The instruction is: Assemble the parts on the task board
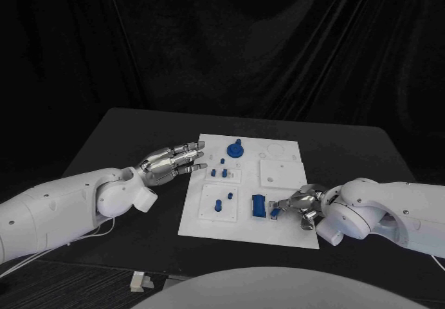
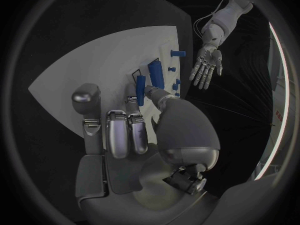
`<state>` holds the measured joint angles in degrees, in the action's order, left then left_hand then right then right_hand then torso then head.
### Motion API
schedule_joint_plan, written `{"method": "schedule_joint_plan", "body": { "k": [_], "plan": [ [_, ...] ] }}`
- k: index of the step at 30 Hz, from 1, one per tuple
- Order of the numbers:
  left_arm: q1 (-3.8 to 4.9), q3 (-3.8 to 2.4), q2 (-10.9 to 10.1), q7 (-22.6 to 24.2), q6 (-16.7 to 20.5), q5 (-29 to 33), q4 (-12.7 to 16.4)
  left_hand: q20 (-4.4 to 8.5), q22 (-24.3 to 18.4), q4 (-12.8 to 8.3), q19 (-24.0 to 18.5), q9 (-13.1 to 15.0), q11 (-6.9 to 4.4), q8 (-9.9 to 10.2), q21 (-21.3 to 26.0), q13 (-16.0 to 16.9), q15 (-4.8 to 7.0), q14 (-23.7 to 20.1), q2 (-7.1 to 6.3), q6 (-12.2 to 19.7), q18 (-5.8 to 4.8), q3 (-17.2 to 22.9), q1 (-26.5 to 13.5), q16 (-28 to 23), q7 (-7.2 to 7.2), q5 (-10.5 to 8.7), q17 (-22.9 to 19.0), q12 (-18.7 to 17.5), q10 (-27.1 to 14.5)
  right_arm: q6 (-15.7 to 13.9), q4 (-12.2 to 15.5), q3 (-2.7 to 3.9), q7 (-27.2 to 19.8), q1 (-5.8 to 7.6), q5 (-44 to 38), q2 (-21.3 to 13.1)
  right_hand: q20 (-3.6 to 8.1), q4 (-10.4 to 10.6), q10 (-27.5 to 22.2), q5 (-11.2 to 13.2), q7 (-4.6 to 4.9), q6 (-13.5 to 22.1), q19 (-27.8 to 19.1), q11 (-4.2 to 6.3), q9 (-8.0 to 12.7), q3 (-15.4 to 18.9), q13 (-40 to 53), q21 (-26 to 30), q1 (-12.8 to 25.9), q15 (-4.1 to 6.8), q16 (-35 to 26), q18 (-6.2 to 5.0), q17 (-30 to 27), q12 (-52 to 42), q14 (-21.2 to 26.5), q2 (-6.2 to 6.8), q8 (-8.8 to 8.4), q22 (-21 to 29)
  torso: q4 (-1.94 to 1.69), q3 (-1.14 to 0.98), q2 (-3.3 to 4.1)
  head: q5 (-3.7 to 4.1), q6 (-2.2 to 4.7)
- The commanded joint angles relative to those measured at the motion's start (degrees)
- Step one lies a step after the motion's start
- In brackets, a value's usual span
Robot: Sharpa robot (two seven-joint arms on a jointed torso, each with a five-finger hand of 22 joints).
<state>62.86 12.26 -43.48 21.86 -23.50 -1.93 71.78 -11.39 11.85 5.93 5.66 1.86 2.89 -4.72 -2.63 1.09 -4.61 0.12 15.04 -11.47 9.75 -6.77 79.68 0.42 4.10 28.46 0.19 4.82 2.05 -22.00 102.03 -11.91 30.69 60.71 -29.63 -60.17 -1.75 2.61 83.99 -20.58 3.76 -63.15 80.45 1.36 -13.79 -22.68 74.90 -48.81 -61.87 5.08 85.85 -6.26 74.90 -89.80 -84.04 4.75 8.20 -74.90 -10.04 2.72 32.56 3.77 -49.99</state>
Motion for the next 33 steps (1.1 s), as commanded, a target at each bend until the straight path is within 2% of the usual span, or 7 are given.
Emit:
{"method": "schedule_joint_plan", "body": {
  "k": [1, 9, 16, 25, 26, 27, 33],
  "plan": [
    [-0.1, -0.05, 0.1, 0.2, -1.0, 0.4, 0.1, -0.09, -0.1, 0.1, 0.1, 0.1, 0.37, -0.4, -0.4, 0.0, -0.38, 0.1, 0.36, 0.0, 0.59, 0.1, -0.2, 0.2, 0.42, 0.1, 0.0, 0.2, -0.1, 2.6, 0.2, -0.04, 1.2, -0.27, -2.3, 0.3, 0.05, -0.6, 6.0, 0.3, -0.09, 0.5, -0.4, -0.39, -0.1, -0.1, 15.1, 0.1, -0.7, -0.47, -0.2, -0.97, 6.5, -0.2, -4.3, 0.01, 0.1, -5.2, -0.04, -0.01, 0.03, 0.05, -0.01],
    [-0.15, -0.05, 0.2, 0.0, -1.2, 0.4, 0.0, -0.1, -0.1, 0.1, 0.1, 0.1, 0.36, -0.4, -0.4, 0.0, -0.4, 0.1, 0.37, 0.0, 0.58, 0.1, -0.2, 0.2, 0.43, 0.08, 0.0, 0.2, -0.1, 4.5, 0.4, -0.04, 1.5, -0.35, -7.0, 0.4, 0.09, -2.0, 6.0, 0.8, -0.2, 0.1, -0.4, -0.3, -0.3, 0.0, 15.1, 0.3, -1.5, -0.4, -0.2, -1.0, 6.5, -0.2, -4.3, 0.22, 0.55, -5.1, 0.01, -0.03, 0.03, 0.09, -0.01],
    [-0.22, -0.05, 0.3, -0.2, -1.3, 0.4, -0.1, -0.1, -0.1, 0.1, 0.1, 0.1, 0.36, -0.4, -0.4, 0.0, -0.4, 0.1, 0.37, 0.0, 0.58, 0.1, -0.2, 0.2, 0.43, 0.08, 0.0, 0.2, -0.1, 4.5, 0.7, -0.04, 0.6, -0.39, -11.0, 0.5, 0.14, -2.5, 6.0, 0.8, -0.36, -0.5, -0.5, -0.18, -0.6, 0.2, 15.1, 0.6, -1.6, -0.33, -0.2, -1.05, 6.5, -0.2, -4.3, 0.17, 1.07, -5.1, 0.05, 0.0, -0.02, -0.07, -0.01],
    [-0.32, -0.05, 0.3, -0.5, -1.5, 0.4, -0.2, -0.11, -0.1, 0.2, 0.1, 0.1, 0.32, -0.5, -0.4, 0.0, -0.49, 0.1, 0.4, -0.1, 0.57, 0.1, -0.3, 0.2, 0.45, 0.06, 0.0, 0.2, -0.2, 3.4, 1.1, -0.04, -1.3, -0.44, -17.4, 0.7, 0.26, -0.9, 6.0, 3.6, -0.6, -0.8, -0.5, 0.0, -1.8, 2.9, 15.1, 0.7, 2.2, -0.19, -0.1, -1.04, 6.6, -0.2, -4.3, 0.88, 2.28, -5.1, 0.06, 0.0, -0.04, -0.11, -0.01],
    [-0.32, -0.05, 0.3, -0.5, -1.5, 0.4, -0.2, -0.11, -0.1, 0.2, 0.1, 0.1, 0.32, -0.5, -0.4, 0.0, -0.49, 0.1, 0.4, -0.1, 0.57, 0.1, -0.3, 0.2, 0.45, 0.06, 0.0, 0.2, -0.2, 3.4, 1.1, -0.04, -1.3, -0.45, -17.6, 0.7, 0.27, -0.7, 6.0, 3.4, -0.59, -0.7, -0.5, -0.01, -2.0, 3.3, 15.1, 0.7, 2.6, -0.18, -0.1, -1.03, 6.6, -0.2, -4.3, 0.97, 2.39, -5.1, 0.03, -0.01, -0.04, -0.07, -0.01],
    [-0.33, -0.05, 0.3, -0.5, -1.5, 0.4, -0.3, -0.11, -0.1, 0.2, 0.1, 0.1, 0.32, -0.5, -0.4, 0.0, -0.49, 0.1, 0.4, -0.1, 0.57, 0.1, -0.3, 0.2, 0.45, 0.06, 0.0, 0.2, -0.2, 3.5, 1.1, -0.04, -1.3, -0.45, -17.9, 0.7, 0.36, -0.4, 6.0, 1.1, -0.66, -0.6, -0.5, 0.07, -2.4, 4.5, 15.1, 0.7, 3.1, -0.13, -0.1, -1.02, 6.6, -0.2, -4.3, 1.02, 2.73, -5.1, 0.0, -0.01, -0.04, -0.06, -0.01],
    [-0.39, -0.05, 0.3, -0.7, -1.6, 0.4, -0.3, -0.11, -0.1, 0.2, 0.1, 0.1, 0.32, -0.5, -0.4, 0.0, -0.49, 0.1, 0.4, -0.1, 0.57, 0.1, -0.3, 0.2, 0.45, 0.06, 0.0, 0.2, -0.2, 4.2, 1.0, -0.04, -1.1, -0.47, -18.7, 0.8, 0.41, 0.1, 6.0, 3.1, -0.71, -0.2, -0.4, 0.12, -3.3, 6.9, 15.1, 0.7, 3.5, -0.06, -0.1, -1.02, 6.6, -0.2, -4.3, 0.65, 3.55, -5.2, -0.01, -0.03, -0.05, -0.15, -0.01]
  ]
}}
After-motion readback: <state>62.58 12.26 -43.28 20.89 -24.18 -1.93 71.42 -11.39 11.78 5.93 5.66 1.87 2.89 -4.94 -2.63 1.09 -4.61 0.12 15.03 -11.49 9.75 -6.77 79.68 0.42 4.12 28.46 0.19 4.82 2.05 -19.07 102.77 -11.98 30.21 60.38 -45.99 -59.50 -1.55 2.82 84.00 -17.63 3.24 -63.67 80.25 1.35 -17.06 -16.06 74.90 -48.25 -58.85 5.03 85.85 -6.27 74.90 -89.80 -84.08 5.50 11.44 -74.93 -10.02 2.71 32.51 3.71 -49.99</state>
